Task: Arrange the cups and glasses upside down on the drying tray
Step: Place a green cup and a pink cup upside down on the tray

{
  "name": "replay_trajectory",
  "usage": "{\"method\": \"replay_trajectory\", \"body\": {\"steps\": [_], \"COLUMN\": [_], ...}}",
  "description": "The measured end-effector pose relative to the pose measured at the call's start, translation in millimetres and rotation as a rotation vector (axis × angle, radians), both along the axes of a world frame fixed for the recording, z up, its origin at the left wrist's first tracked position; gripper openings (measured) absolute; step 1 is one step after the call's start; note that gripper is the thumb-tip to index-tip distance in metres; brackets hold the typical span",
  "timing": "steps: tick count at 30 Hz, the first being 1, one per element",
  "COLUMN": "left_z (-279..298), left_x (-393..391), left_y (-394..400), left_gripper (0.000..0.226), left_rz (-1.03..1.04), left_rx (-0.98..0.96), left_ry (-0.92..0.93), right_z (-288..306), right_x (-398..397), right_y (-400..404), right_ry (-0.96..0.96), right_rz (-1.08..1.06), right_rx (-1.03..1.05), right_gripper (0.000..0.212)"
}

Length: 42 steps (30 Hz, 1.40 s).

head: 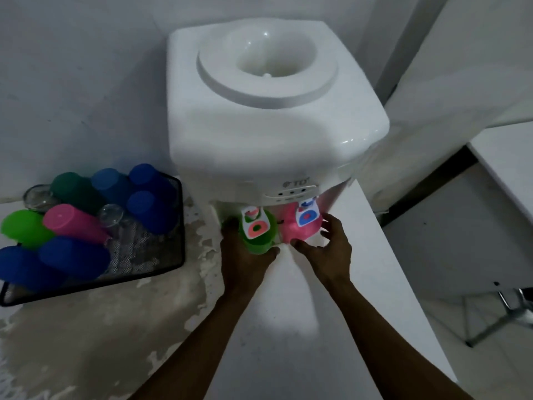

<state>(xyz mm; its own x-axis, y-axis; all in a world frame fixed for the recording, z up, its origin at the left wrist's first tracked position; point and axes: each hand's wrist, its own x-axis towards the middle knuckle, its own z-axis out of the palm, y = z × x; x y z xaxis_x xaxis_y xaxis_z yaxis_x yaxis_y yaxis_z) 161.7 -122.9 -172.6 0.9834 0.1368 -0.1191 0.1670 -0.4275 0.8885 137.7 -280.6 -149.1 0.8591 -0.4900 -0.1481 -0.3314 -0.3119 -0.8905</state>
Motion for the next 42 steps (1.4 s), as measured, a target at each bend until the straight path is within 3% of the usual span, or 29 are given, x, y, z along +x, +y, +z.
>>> {"method": "replay_trajectory", "body": {"steps": [9,20,26,30,33,37,42], "left_z": [3,11,16,24,33,43,52], "left_x": [3,-37,-51,-50,-45,-36,-22], "left_y": [-7,34,94,142,177,216,247], "left_gripper": [0.082,0.067,0.072,0.057,0.058,0.071,0.070], "left_rz": [0.058,-0.093,0.023,0.194,0.312,0.321,0.252], "left_rx": [-0.076,-0.042,-0.058,-0.057,-0.058,0.049,0.388], "left_ry": [0.024,0.154,0.215,0.253,0.321,0.360,0.156], "right_z": [-11,-12,-22,-20,-15,-7,9], "right_x": [10,-55,-65,-56,-44,-22,16], "right_y": [-5,16,64,111,151,194,224], "right_ry": [-0.032,0.036,0.151,0.206,0.235,0.248,0.173], "right_rz": [0.110,-0.021,0.078,0.226,0.333,0.485,0.489], "right_rx": [0.073,0.202,0.257,0.315,0.348,0.308,0.155], "right_gripper": [0.074,0.062,0.052,0.049,0.050,0.061,0.068]}}
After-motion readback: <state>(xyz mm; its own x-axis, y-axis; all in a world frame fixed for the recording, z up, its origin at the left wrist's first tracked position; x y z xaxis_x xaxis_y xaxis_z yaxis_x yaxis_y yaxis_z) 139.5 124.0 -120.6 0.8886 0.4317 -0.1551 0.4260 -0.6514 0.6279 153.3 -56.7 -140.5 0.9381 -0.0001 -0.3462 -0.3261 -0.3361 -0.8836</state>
